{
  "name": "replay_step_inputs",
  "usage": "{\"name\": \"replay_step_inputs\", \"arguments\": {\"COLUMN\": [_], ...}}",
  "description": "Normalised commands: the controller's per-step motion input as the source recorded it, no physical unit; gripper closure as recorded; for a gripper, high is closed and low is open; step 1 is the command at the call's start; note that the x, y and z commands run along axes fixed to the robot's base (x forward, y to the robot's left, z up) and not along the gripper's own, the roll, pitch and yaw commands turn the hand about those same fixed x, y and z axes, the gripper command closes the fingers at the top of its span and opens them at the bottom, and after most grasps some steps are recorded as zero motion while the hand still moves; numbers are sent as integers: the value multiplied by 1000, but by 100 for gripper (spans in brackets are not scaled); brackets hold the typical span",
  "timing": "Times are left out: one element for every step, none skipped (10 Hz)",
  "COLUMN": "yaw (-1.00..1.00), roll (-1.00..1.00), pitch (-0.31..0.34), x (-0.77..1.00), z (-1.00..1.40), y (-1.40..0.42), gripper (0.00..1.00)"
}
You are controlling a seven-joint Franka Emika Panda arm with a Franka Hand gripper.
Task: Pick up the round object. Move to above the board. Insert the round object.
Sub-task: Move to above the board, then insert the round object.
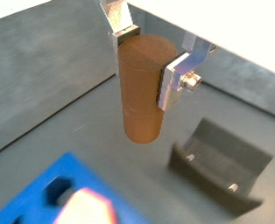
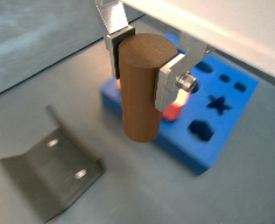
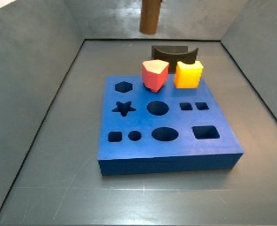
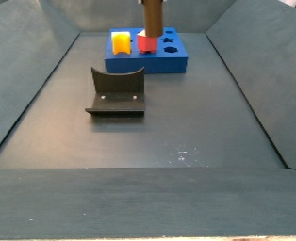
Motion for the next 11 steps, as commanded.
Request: {"name": "replay_step_inputs", "arguments": {"yaw": [7, 7, 6, 8, 5, 7, 8, 6, 4, 0, 0], "roll": [93, 95, 84, 84, 71, 62, 59, 49, 37, 0, 0], "pitch": [-153, -153, -149, -141, -138, -136, -124, -82, -58, -26, 0], "x": [-227, -231, -236, -241, -245, -242, -161, -66, -18, 0, 0], "z": [-47, -46, -48, -49, -52, -63, -55, -48, -41, 0, -63], "y": [-1000, -1000, -1000, -1000, -1000, -993, -701, -357, -178, 0, 0], "gripper": [100, 100, 100, 100, 100, 100, 100, 100, 100, 100, 100]}}
